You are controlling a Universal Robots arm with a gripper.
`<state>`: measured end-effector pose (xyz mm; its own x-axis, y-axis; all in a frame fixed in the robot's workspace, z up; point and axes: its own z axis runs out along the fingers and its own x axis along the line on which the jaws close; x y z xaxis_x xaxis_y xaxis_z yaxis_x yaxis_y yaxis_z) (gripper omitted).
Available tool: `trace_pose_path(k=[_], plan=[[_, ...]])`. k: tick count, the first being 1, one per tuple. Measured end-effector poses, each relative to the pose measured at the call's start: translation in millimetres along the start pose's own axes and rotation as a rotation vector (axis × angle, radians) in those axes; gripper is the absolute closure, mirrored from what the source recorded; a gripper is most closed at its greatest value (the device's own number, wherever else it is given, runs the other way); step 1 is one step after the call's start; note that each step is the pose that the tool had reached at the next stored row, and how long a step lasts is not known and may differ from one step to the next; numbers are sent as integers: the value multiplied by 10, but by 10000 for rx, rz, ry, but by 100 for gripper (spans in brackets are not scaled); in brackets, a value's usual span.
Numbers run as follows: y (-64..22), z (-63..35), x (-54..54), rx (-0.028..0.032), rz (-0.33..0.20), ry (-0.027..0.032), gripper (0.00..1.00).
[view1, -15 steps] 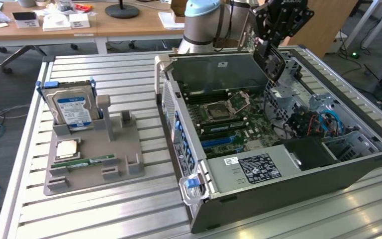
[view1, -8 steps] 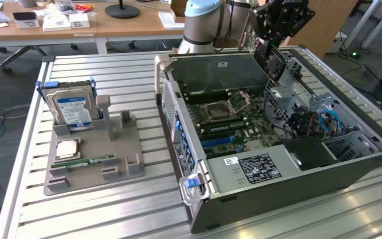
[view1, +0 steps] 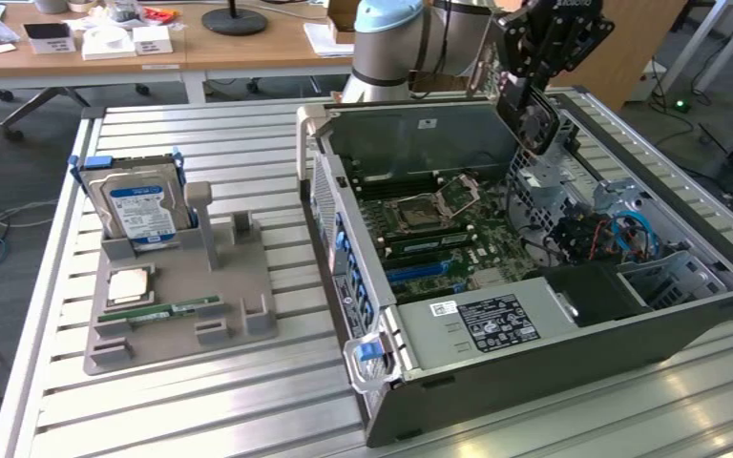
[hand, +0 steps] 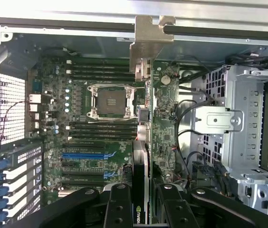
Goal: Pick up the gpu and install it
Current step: 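Pick up the gpu and move the gpu toward the slot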
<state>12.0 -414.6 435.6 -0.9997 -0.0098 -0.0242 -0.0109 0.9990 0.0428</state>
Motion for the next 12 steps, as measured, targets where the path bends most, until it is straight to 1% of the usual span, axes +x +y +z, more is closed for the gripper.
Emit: trace_pose_path(k=[7,12], plan=[[-2,20,-77,5,229,-10,74],[-4,74,-102,8,400,-18,74]])
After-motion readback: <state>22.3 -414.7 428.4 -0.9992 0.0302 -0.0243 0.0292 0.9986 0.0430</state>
